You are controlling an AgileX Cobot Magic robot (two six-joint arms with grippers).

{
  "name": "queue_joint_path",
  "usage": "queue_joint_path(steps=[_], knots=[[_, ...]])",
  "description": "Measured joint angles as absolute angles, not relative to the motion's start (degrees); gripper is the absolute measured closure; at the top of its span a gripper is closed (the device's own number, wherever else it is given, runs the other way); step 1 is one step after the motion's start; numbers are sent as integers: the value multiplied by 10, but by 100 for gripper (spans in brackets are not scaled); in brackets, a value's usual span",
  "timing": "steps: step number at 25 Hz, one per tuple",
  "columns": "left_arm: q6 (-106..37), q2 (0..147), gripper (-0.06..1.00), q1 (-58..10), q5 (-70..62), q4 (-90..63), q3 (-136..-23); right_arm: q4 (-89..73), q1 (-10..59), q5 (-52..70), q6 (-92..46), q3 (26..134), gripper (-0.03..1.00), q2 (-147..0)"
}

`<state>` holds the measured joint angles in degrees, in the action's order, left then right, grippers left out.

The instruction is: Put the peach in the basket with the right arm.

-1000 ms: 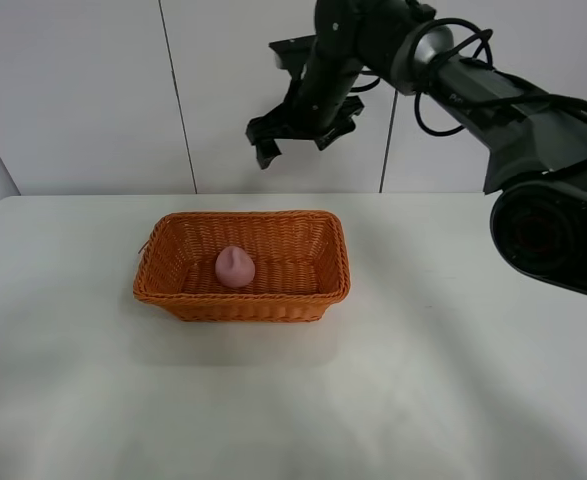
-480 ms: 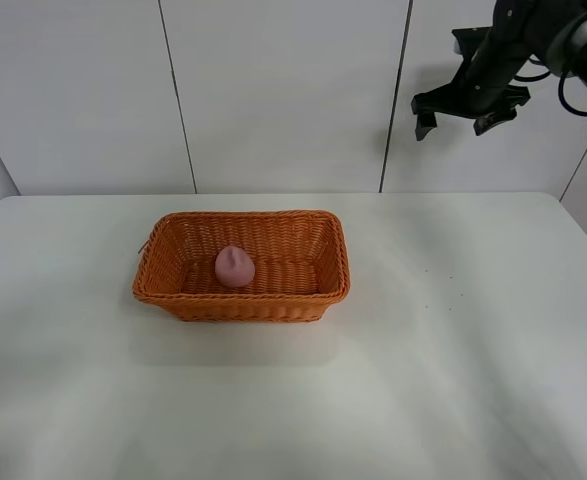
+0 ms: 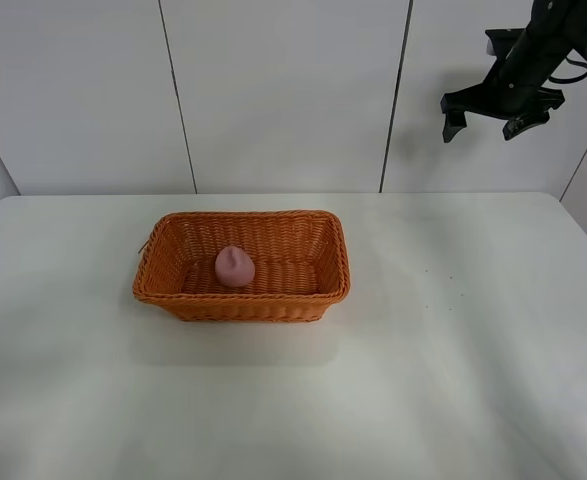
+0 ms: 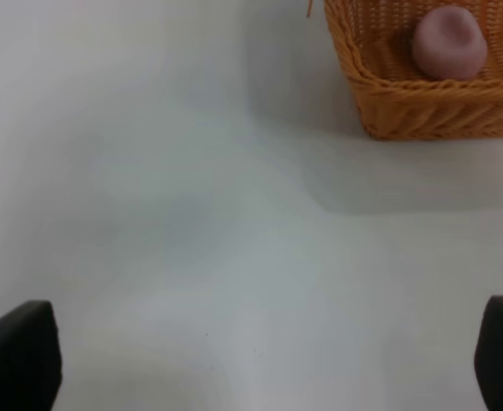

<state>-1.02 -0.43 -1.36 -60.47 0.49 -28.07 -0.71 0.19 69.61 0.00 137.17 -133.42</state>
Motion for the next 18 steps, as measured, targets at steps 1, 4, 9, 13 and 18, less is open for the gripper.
queue_joint_path(steps=[1,4,9,13,18], knots=[[-10,-4,-5,-14,-605,5,-281,-7,2,696,0,1358,27,-1325],[-10,-4,-5,-14,-605,5,-281,-7,2,696,0,1282,27,-1275],[-10,-4,-5,-14,-605,5,-281,-6,2,695,0,1053,27,-1109],[-10,-4,-5,-14,-605,5,-281,-6,2,695,0,885,27,-967],[-10,-4,-5,-14,-605,5,-281,-6,2,695,-7,666,27,-768]])
